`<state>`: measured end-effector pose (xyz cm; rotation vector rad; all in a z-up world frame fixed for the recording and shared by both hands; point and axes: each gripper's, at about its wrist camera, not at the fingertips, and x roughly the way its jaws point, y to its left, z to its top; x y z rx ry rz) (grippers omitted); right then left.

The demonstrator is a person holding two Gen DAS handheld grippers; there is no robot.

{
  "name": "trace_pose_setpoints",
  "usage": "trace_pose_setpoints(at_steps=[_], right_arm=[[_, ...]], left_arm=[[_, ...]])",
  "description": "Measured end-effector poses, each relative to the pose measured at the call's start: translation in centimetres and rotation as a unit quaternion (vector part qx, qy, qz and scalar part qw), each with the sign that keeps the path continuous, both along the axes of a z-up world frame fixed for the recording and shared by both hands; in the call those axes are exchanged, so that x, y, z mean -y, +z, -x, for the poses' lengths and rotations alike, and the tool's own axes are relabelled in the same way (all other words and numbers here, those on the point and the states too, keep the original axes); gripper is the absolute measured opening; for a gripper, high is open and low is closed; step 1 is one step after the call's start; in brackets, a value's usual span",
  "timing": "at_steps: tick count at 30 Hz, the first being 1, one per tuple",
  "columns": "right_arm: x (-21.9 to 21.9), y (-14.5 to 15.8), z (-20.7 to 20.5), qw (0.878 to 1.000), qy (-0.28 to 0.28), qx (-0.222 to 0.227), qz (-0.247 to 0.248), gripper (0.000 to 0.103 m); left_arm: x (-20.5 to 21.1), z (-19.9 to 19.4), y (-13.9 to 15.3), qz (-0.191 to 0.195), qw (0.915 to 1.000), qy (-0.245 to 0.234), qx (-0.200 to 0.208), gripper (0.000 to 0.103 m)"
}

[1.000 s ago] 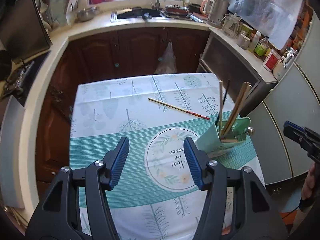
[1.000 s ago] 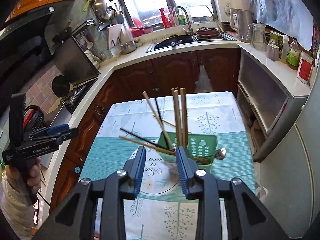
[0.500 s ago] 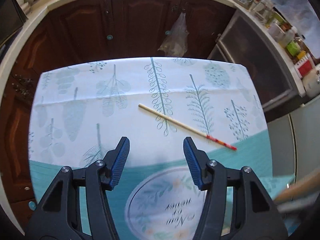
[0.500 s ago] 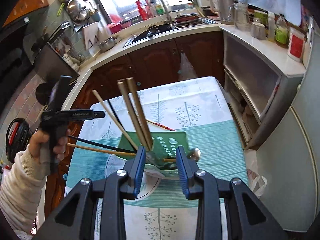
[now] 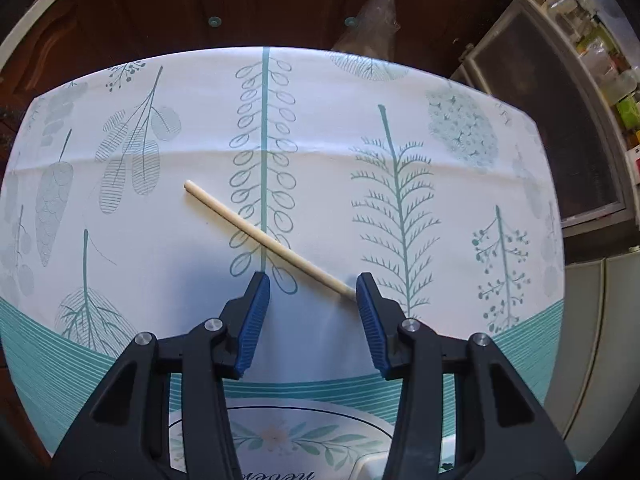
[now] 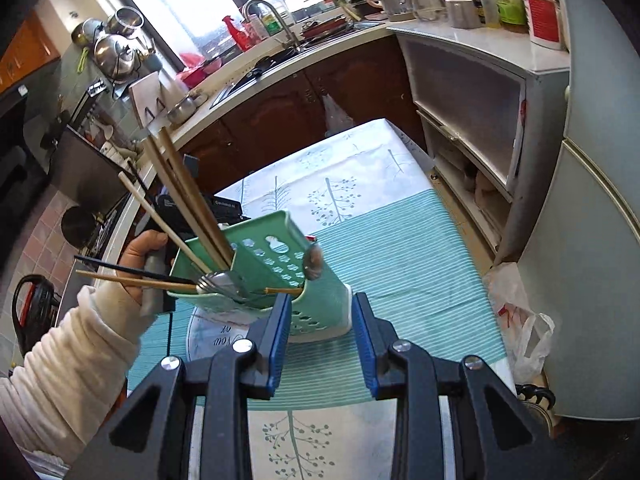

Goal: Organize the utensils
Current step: 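Move the left gripper to the loose red-tipped chopstick and grasp it, then lift the chopstick upright with the left gripper and lower it into the holder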

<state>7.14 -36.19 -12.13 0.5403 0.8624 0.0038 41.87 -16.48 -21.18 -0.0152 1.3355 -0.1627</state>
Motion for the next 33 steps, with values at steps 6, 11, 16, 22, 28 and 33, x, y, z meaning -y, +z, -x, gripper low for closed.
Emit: trace_pose_setpoints(at_steps=[6,11,16,22,28,33], right_arm=[[0.2,-1.5,-0.5,1.0,0.001,-0.012,-0.002,0.031],[0.5,-2.6,-0.7,1.0,-0.002,-0.021,-0.016,0.031],[0.5,-3.2,-0.6,0.999,-0.004,-0.026,-0.019,0.031],[0.3,-3.5,-0.6,0.999,0.002,-0.027,-0.024,0.031],[-1.0,-4.0,-0.7,0.999,0.021,-0.029,-0.039,0.031],[-2.2,-4.3,-0.3,0.997,0.04,-0.027,-0.052,0.031]], left_arm=[[1.7,-0.3,-0.5,-0.025,0.9996,0.007,-0.006,0.042],[2.6,-0.6,-0.8,-0.068,0.9976,-0.01,-0.003,0.015],[1.5,-0.6,-1.1,-0.078,0.9966,-0.022,-0.013,0.011],[-2.0,1.7,-1.1,-0.099,0.9926,-0.069,-0.019,0.004],[-5.3,6.9,-1.7,-0.116,0.9865,-0.104,-0.05,0.004],[-6.9,12.4,-1.7,-0.091,0.9836,-0.132,-0.082,0.003]])
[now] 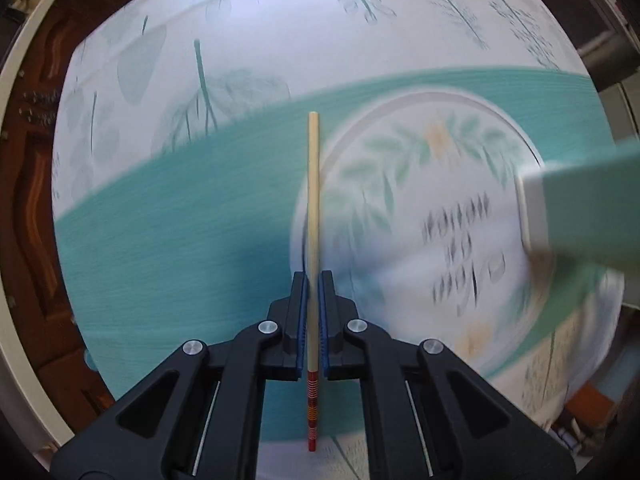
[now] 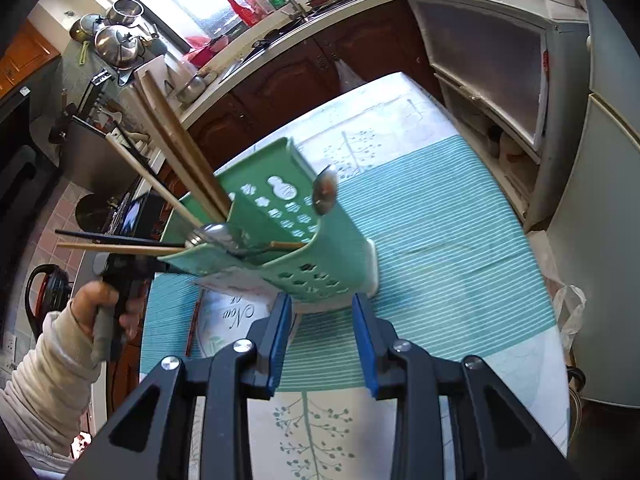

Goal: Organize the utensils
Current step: 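Lift the chopstick upright with the left gripper and lower it into the holder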

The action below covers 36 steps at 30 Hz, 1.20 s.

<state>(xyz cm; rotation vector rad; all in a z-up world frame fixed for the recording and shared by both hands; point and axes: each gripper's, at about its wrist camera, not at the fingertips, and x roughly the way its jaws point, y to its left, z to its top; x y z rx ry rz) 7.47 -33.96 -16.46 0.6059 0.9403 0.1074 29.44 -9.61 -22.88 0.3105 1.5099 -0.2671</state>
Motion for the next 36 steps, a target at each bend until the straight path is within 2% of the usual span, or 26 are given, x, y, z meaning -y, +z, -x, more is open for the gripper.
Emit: trace_pose_setpoints(at_steps=[3,5,8,10,11,12,13,14,15,16,18,21,23,24,27,29,33,36], right_arm=[[-0.5,0.0,0.3,1.0,0.009,0.002,-0.008,0.031],[-0.7,0.0,0.6,1.0,0.011,0.005,-0.015,0.031],[-0.9,0.3,1.3,1.0,0.011,0.011,-0.022,0.031],[-1.0,0.4,1.9,1.0,0.011,0.011,-0.019,0.031],[-1.1,0.5,2.0,1.0,0.01,0.01,-0.019,0.031],[-1.1,0.6,2.3,1.0,0.011,0.011,-0.02,0.031],[-1.1,0.7,2.6,1.0,0.011,0.012,-0.02,0.031],[-1.1,0.8,2.9,1.0,0.01,0.013,-0.019,0.031],[-1.2,0.9,3.2,1.0,0.01,0.015,-0.019,0.031],[-1.2,1.0,3.6,1.0,0.01,0.018,-0.021,0.031],[-1.3,1.2,4.2,0.999,0.008,0.023,-0.022,0.031],[-1.6,1.4,5.0,0.999,0.008,0.028,-0.022,0.031],[-1.7,1.5,5.3,0.999,0.007,0.03,-0.018,0.031],[-1.7,1.6,5.5,0.999,0.007,0.032,-0.016,0.031],[-1.7,1.6,6.0,0.999,0.008,0.037,-0.013,0.031],[-1.8,1.6,6.3,0.999,0.01,0.04,-0.005,0.031],[-1.9,1.5,6.8,0.999,0.01,0.042,0.009,0.031],[-1.7,1.2,7.0,0.999,0.009,0.041,0.014,0.031]], left_arm=[[-0.6,2.5,3.0,0.048,0.9975,0.009,0.051,0.003],[-0.5,4.3,6.0,0.081,0.9911,0.007,0.105,0.003],[-0.1,7.3,11.4,0.134,0.9755,-0.008,0.174,0.003],[-0.4,9.8,15.6,0.161,0.9568,-0.017,0.241,0.003],[-1.9,11.2,18.6,0.181,0.9459,-0.023,0.268,0.003],[-2.0,12.4,20.6,0.201,0.9303,-0.025,0.306,0.003],[-2.6,13.6,23.5,0.222,0.91,-0.028,0.349,0.003],[-2.5,14.6,25.2,0.248,0.8898,-0.031,0.382,0.003],[-2.3,15.7,26.8,0.264,0.8731,-0.029,0.409,0.003],[-2.1,16.5,28.2,0.283,0.8515,-0.027,0.44,0.003],[-1.3,17.6,30.3,0.322,0.8176,-0.016,0.477,0.003],[0.3,18.4,31.5,0.36,0.7807,-0.003,0.511,0.003],[2.4,18.4,31.1,0.356,0.7666,-0.006,0.534,0.003],[3.7,18.2,30.4,0.349,0.7639,-0.008,0.543,0.003],[7.6,16.9,27.6,0.327,0.7677,-0.014,0.551,0.003],[9.0,15.6,25.4,0.312,0.7707,-0.017,0.555,0.003],[11.0,14.3,21.2,0.274,0.7717,-0.04,0.572,0.003],[12.0,14.1,18.8,0.258,0.7783,-0.057,0.57,0.003]])
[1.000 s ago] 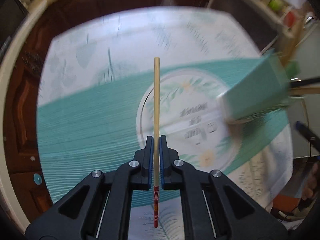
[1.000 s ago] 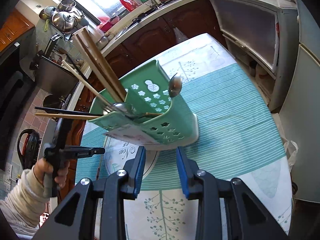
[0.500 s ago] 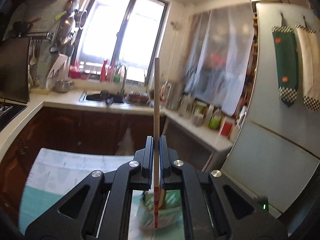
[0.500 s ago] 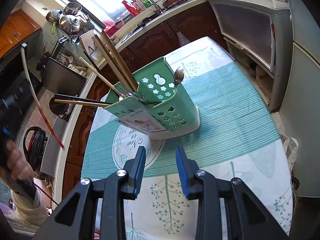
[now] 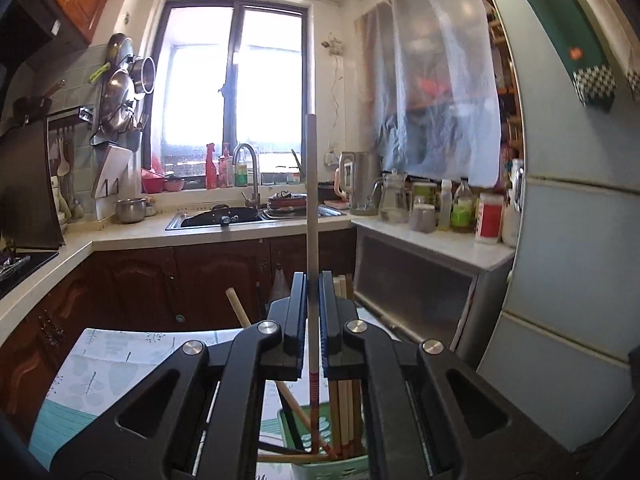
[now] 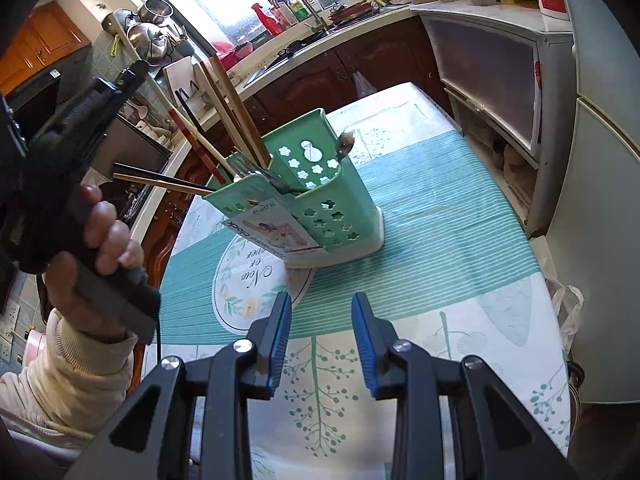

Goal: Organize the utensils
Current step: 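Lift the chopstick upright with the left gripper and lower it into the holder, then open the left gripper to release the chopstick into the holder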

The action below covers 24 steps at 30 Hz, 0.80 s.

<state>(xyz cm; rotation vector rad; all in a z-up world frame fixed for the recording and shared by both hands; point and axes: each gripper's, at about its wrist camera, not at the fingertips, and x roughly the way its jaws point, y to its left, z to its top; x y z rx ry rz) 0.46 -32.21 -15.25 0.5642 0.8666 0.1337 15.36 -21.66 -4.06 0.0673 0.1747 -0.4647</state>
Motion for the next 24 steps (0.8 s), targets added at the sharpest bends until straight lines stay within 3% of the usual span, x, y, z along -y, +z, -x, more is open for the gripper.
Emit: trace_pose_setpoints(at_steps=[7,16,20,24], right_arm=[[0.2,-0.6,-0.4,1.0,0.008,-0.001,0.005,0.031],[-0.7,0.2,-0.7,0.999,0.027,0.012,0.02,0.031],[-0.9,0.7,-1.0,0.999,0.032,0.02,0.024,0.031],[-0.9,1.3,-1.7,0.999,0.028,0.03,0.029,0.031]], left_arm=[[0.6,0.9,-2.6,-0.025,0.9995,-0.013,-0.012,0.007],[0.9,1.6,-2.5,-0.05,0.997,-0.027,-0.053,0.022],[0.4,0.9,-1.6,-0.036,0.9956,-0.03,-0.081,0.026],[-0.8,-0.3,0.6,-0.001,0.9954,-0.023,-0.093,0.055]])
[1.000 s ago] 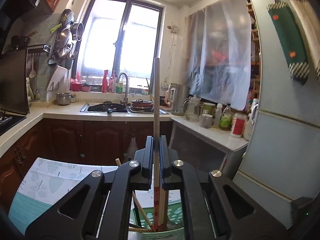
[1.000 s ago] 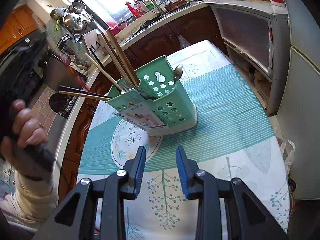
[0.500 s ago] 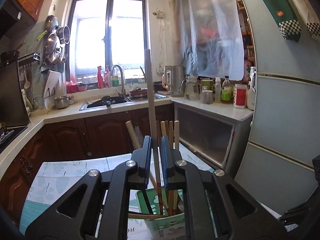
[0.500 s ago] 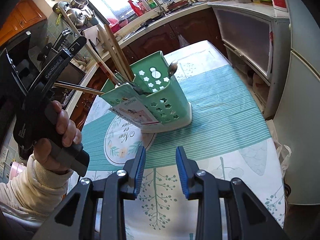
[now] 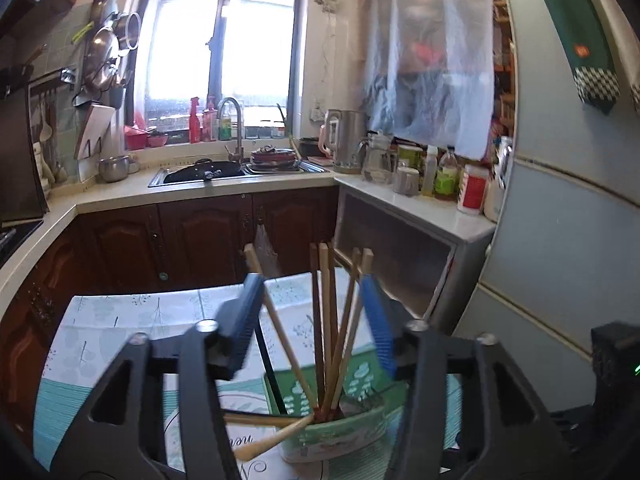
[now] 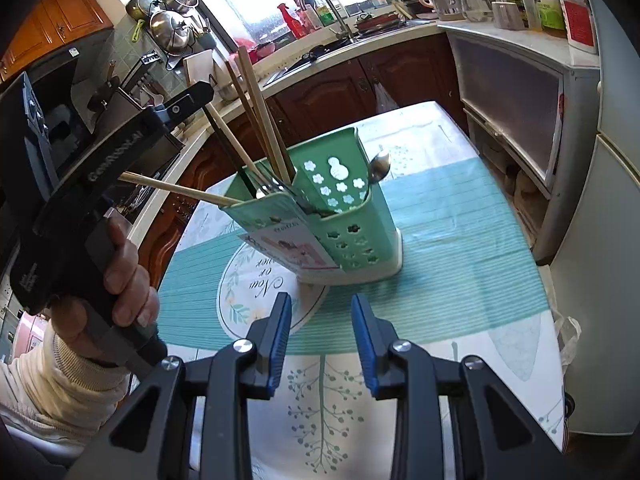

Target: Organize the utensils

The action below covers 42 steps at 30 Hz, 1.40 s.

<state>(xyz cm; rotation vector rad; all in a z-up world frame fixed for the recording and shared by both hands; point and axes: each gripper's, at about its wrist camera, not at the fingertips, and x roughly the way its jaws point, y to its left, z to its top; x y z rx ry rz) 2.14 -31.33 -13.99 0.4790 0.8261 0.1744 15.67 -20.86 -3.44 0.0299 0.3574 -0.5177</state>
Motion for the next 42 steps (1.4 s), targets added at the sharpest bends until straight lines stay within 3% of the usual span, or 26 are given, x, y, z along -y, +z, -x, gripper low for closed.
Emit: trace_pose_setpoints(at_steps=[8,13,14,16,17,23,27,35,42], right_arm=[[2.4,0.2,-3.2,0.998,-0.065,0.014,0.009,0.031],[3.4,-0.4,-5.9,0.995,-0.094,0.01,0.02,0.031],[3.4,-0.4,-6.2,0.995,-0.097,0.013,0.022,0.029],[2.9,0.0,-6.8,0.994,-0.094,0.028,0.042,0.01],[2.5,0.2,-7.0,0.994,-0.09,0.035,0.052,0.008],[-1.3,2.7,-8.6,0.99,-0.021,0.094,0.104,0.0],[-3.2,4.2,-9.8,0.989,0.005,0.082,0.122,0.0],[-4.1,5.2,-11.5,0.986,-0.026,0.07,0.15,0.006],[-6.8,4.8,-12.9,0.985,0.03,0.079,0.15,0.006]], left_arm=[[-2.3,-2.0,4.6,0.039,0.9979,-0.007,-0.051,0.056],[-5.9,-1.0,6.3,0.038,0.9977,0.027,-0.049,0.056],[-7.0,-0.7,6.6,0.043,0.9974,0.034,-0.046,0.057],[-9.2,0.1,6.8,0.047,0.9964,0.057,-0.041,0.058],[-10.3,0.5,6.9,0.051,0.9955,0.07,-0.039,0.059],[-15.5,2.6,4.2,0.031,0.99,0.126,-0.056,0.063],[-16.3,3.9,1.2,-0.01,0.9892,0.128,-0.071,0.063],[-11.4,3.8,-1.8,-0.043,0.9917,0.067,-0.102,0.063],[-9.0,-2.5,-2.3,-0.022,0.9887,0.081,-0.124,0.064]])
